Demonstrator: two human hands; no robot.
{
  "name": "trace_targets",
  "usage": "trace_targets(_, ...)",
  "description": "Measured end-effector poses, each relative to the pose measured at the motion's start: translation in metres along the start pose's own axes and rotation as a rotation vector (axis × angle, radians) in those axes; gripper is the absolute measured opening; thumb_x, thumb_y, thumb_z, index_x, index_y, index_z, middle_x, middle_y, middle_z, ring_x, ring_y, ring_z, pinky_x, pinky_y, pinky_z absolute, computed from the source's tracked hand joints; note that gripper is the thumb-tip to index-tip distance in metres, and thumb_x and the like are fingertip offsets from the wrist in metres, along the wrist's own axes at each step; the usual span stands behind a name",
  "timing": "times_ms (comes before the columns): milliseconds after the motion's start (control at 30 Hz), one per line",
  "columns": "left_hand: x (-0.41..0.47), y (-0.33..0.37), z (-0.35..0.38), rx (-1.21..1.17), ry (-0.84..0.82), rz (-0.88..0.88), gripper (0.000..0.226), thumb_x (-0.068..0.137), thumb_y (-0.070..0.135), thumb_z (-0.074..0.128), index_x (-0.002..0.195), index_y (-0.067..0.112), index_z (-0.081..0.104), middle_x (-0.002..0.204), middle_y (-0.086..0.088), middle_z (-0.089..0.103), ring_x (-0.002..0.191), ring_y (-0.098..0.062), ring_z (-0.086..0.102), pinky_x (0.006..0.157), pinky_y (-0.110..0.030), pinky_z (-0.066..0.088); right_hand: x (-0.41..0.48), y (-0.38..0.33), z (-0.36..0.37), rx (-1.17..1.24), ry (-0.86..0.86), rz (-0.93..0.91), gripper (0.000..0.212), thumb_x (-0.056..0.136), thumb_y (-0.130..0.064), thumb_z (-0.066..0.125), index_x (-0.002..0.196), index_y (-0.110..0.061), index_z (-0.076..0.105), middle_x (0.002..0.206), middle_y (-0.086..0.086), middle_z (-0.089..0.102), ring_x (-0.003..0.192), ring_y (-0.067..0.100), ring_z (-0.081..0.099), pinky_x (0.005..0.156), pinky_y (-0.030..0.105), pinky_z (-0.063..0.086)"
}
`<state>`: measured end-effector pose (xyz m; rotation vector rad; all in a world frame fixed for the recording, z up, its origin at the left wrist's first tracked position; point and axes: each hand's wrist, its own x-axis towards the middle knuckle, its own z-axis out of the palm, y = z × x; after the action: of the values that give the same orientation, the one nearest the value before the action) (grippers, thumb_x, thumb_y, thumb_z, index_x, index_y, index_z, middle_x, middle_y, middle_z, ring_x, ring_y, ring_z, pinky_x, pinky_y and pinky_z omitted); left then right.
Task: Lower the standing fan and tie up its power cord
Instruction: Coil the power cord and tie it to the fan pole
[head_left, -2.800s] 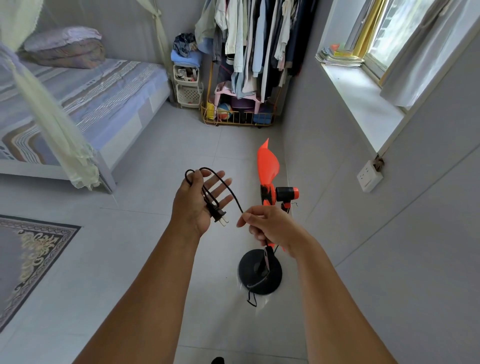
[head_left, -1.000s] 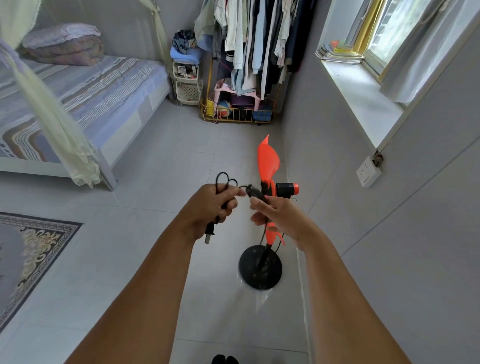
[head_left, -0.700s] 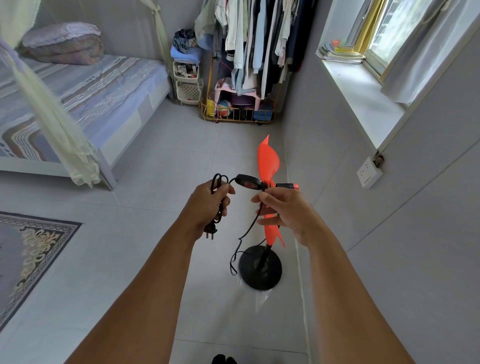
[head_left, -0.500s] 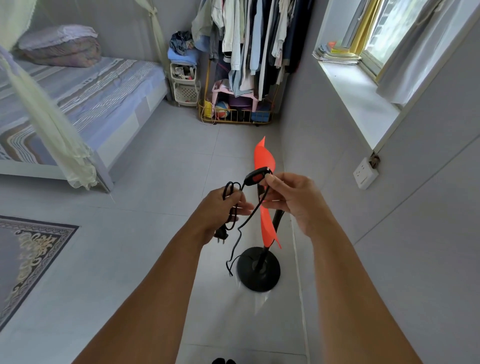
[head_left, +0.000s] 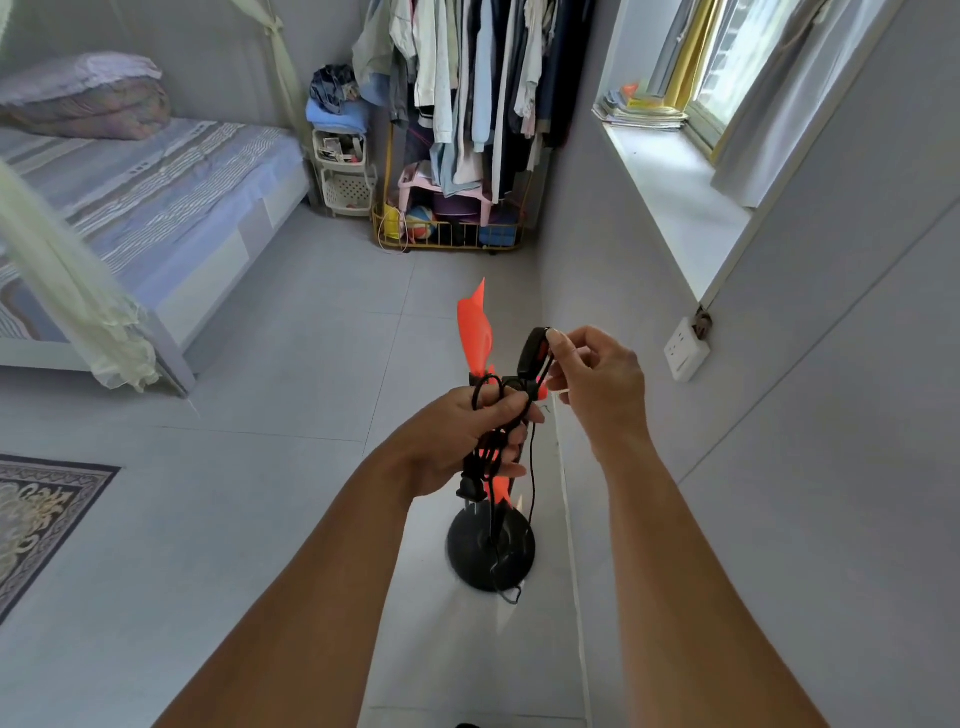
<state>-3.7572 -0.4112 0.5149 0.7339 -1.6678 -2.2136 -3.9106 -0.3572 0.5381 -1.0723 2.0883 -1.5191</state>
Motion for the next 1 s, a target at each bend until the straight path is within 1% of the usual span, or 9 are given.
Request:
trace_targets(100,0.012,0.007,0.012,0.045,0.000,0.016,0.023,0.100,0.027,0.053,0.094,0.011,0.068,0.069,0.000,0.055,0.059,-0.010,0.056,0.070,-0.031,0.058,0.007,0.005,-0.009,0.032,-0.004,0.017,0.031,0.096,-0.035,0.057,0.094,-0.006,0.066,0.075,0.008,0.071,0.071,0.021,0.071,0.067,0.034,0.057)
trace_targets(167,0.019,0.010,0.019,0.025,0.071,0.042,0.023,0.101,0.025,0.051,0.088,0.012,0.065,0.069,0.000,0.052,0.057,-0.010,0.054,0.069,-0.031,0.057,0.009,0.006,-0.015,0.185,-0.084,0.139,0.037,0.099,-0.038,0.051,0.098,-0.005,0.067,0.078,0.010,0.070,0.071,0.019,0.069,0.065,0.031,0.056)
trace_targets(300,0.033,0.016,0.027,-0.251,0.247,0.107,0.022,0.102,0.022,0.048,0.089,0.009,0.061,0.066,0.001,0.049,0.054,-0.010,0.050,0.062,-0.028,0.054,0.009,0.007,-0.024,0.266,-0.511,0.373,0.048,0.103,-0.043,0.036,0.097,-0.007,0.067,0.087,0.013,0.070,0.077,0.024,0.067,0.079,0.037,0.051)
trace_targets(400,0.039,0.018,0.030,-0.371,0.318,0.136,0.015,0.102,0.017,0.049,0.098,0.007,0.060,0.066,0.000,0.049,0.052,-0.009,0.047,0.056,-0.024,0.048,0.004,0.016,-0.022,0.107,-0.762,0.403,0.039,0.102,-0.042,0.039,0.095,-0.014,0.065,0.089,0.006,0.071,0.081,0.021,0.068,0.092,0.043,0.049)
trace_targets(500,0.043,0.014,0.034,-0.353,0.364,0.140,0.014,0.102,0.015,0.050,0.100,0.006,0.060,0.064,0.001,0.049,0.052,-0.009,0.046,0.052,-0.022,0.047,0.003,0.031,-0.023,0.044,-0.913,0.378,0.038,0.101,-0.044,0.042,0.096,-0.017,0.069,0.096,0.004,0.076,0.088,0.017,0.071,0.095,0.043,0.049)
trace_targets(633,0.048,0.008,0.034,-0.266,0.528,0.122,0.019,0.102,0.014,0.048,0.089,0.010,0.061,0.059,0.003,0.049,0.048,-0.008,0.046,0.049,-0.021,0.045,0.013,0.040,-0.030,-0.128,-0.934,0.317,0.041,0.099,-0.043,0.047,0.095,-0.011,0.074,0.094,0.005,0.076,0.093,0.020,0.071,0.093,0.038,0.051)
trace_targets(767,0.054,0.003,0.024,-0.023,0.635,0.059,0.019,0.100,0.014,0.049,0.086,0.009,0.060,0.059,0.001,0.052,0.051,-0.011,0.049,0.052,-0.022,0.045,0.029,0.037,-0.033,-0.262,-0.954,0.189,0.027,0.094,-0.038,0.060,0.087,-0.016,0.075,0.077,0.002,0.064,0.078,0.015,0.059,0.082,0.031,0.052)
trace_targets(900,0.059,0.002,0.011,0.266,0.554,-0.008,0.018,0.099,0.013,0.049,0.086,0.011,0.062,0.065,0.000,0.064,0.059,-0.013,0.064,0.057,-0.023,0.044,0.043,0.027,-0.036,-0.335,-0.908,0.159,0.015,0.087,-0.026,0.071,0.081,-0.012,0.074,0.069,0.001,0.058,0.064,0.010,0.052,0.063,0.020,0.047)
trace_targets(1000,0.062,0.006,-0.001,0.349,0.434,-0.050,0.017,0.096,0.011,0.050,0.085,0.013,0.062,0.067,0.001,0.074,0.065,-0.009,0.072,0.060,-0.024,0.044,0.054,0.019,-0.040,-0.440,-0.827,0.146,0.021,0.082,-0.033,0.075,0.067,-0.020,0.068,0.067,0.003,0.057,0.062,0.010,0.050,0.059,0.020,0.040)
